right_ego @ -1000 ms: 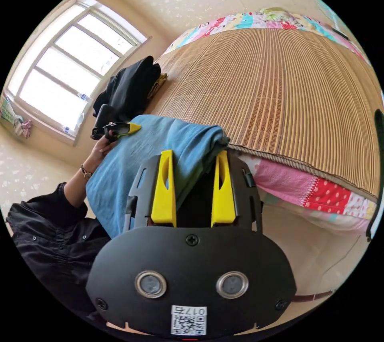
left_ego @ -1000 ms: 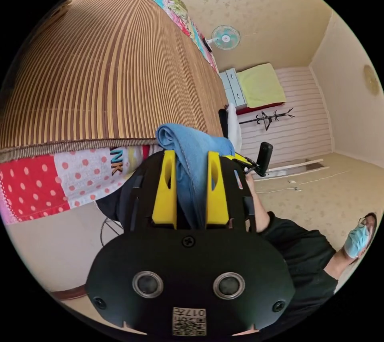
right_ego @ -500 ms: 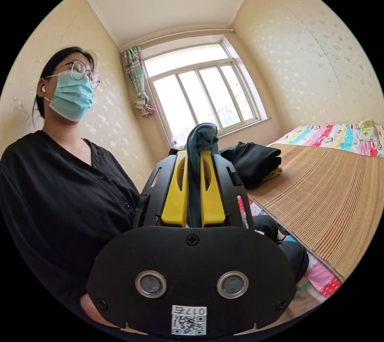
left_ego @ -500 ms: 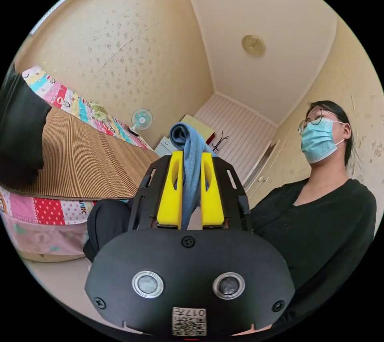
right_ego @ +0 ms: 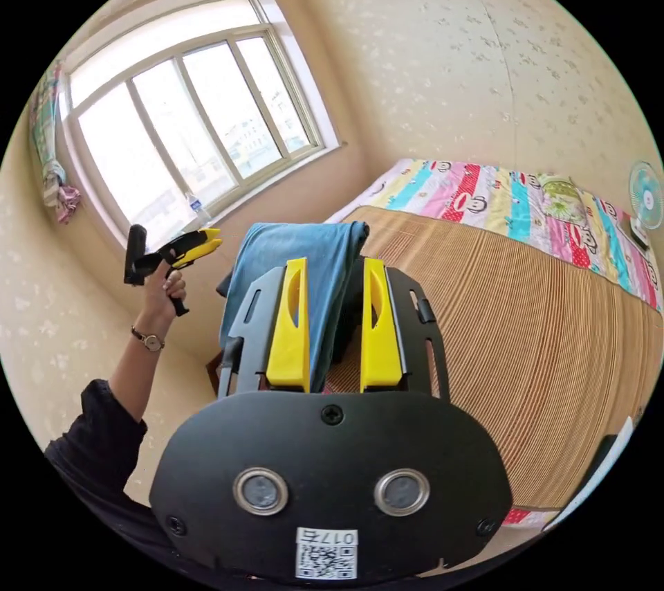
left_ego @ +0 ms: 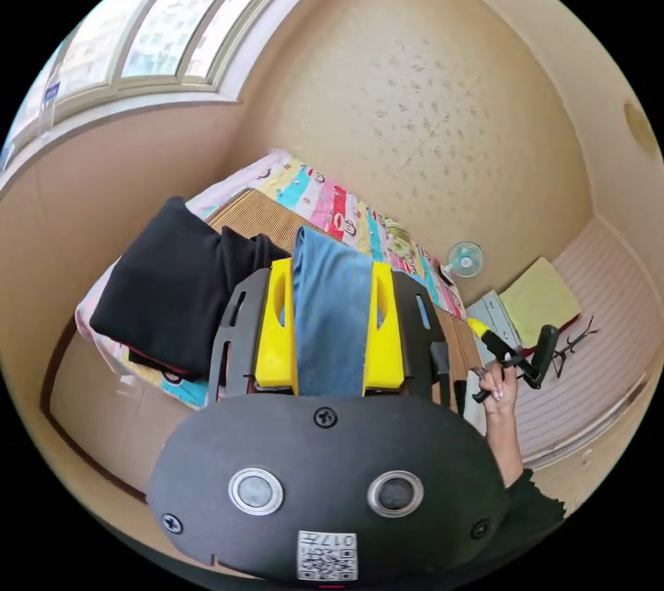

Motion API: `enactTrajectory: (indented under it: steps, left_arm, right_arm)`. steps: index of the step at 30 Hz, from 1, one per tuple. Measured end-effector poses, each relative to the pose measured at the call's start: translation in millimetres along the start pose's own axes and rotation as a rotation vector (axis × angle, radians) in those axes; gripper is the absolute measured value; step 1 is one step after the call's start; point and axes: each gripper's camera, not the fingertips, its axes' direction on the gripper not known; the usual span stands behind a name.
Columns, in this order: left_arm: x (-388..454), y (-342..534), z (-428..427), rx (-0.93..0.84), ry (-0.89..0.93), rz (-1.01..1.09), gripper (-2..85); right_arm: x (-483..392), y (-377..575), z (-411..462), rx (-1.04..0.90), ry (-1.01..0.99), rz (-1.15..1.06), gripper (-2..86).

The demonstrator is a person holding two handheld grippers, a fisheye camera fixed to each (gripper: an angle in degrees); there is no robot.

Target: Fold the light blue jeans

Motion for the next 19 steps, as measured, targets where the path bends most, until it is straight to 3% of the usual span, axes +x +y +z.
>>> enactTrajectory:
  steps: [2, 7, 10, 13, 19]
  left_arm:
    - [-28.6, 47.7, 25.8, -0.045, 0.161, 0.012, 15.5]
    - [-32.4, 216.9, 61.2, -0.139, 0.310, 0.121, 13.7]
    - [-17.0, 324.4, 80.3, -0.204, 0.302, 0.168, 13.3]
    - [-1.9, 409.9, 89.4, -0.215, 0.336, 0.163, 9.2]
    - [27.4, 441.3, 95.1, -0.266, 0.394, 0.199, -0.4]
  right_arm:
    - [23.9, 47.9, 9.5, -0.031, -0.013, -0.006, 9.8]
    - [113.5, 215.5, -20.7, -0.027, 0.048, 0.050, 2.7]
    - [185.4, 314.3, -63.5, -0.104, 0.132, 0.227, 1.2]
    - [233.9, 409.5, -136.3, 0.027, 0.236, 0.476, 0.9]
    - [310.2, 485.3, -246.5, 0.090, 0.432, 0.756, 2.4]
